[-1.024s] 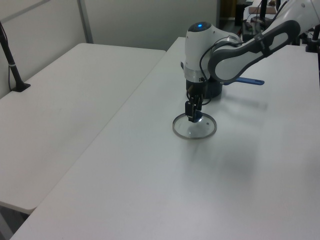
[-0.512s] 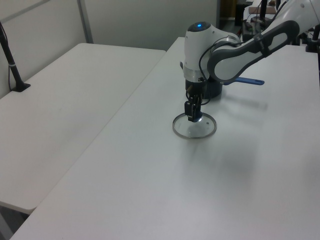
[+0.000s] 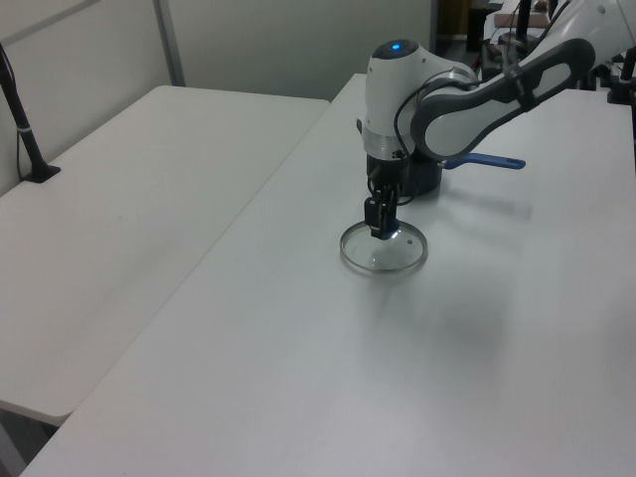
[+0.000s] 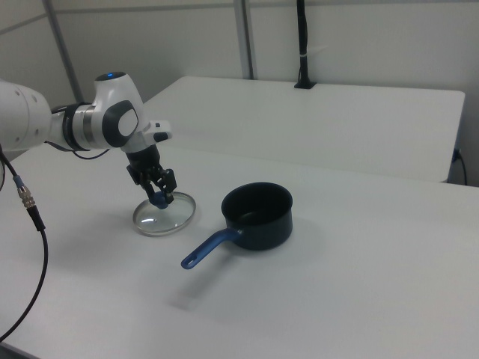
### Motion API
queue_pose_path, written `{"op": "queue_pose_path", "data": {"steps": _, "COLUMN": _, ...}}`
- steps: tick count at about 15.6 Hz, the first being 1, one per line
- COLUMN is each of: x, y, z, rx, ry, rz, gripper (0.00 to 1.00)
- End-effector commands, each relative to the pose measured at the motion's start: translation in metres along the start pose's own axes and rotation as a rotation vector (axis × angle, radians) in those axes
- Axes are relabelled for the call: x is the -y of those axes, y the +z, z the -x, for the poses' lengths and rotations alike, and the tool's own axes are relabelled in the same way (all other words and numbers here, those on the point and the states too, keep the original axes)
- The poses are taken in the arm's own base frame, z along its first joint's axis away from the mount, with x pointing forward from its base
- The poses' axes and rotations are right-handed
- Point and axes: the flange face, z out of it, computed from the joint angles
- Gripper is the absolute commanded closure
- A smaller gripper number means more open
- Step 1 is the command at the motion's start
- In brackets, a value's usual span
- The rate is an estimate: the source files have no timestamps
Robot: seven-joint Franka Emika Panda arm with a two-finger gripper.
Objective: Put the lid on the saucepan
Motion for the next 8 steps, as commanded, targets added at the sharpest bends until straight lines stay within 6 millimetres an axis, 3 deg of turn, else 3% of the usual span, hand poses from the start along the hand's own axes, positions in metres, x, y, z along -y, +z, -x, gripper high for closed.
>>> {"op": "queue_pose_path", "data": {"steps": 1, "x": -0.005, "y": -0.021, "z": -0.001, "rx": -0.030, "ry": 0.009, "rz": -0.008, "gripper": 0.41}}
{"op": "queue_pose_path", "data": {"steps": 5, "x": -0.009, "y": -0.048, "z": 0.000, "rx": -0.057, "ry": 0.020, "rz": -0.023, "gripper": 0.41}}
{"op": "queue_pose_path", "data": {"steps": 8, "x": -0.023, "y": -0.067, "z": -0.004, "rx": -0.067, "ry": 0.039, "rz": -0.018, "gripper": 0.41}}
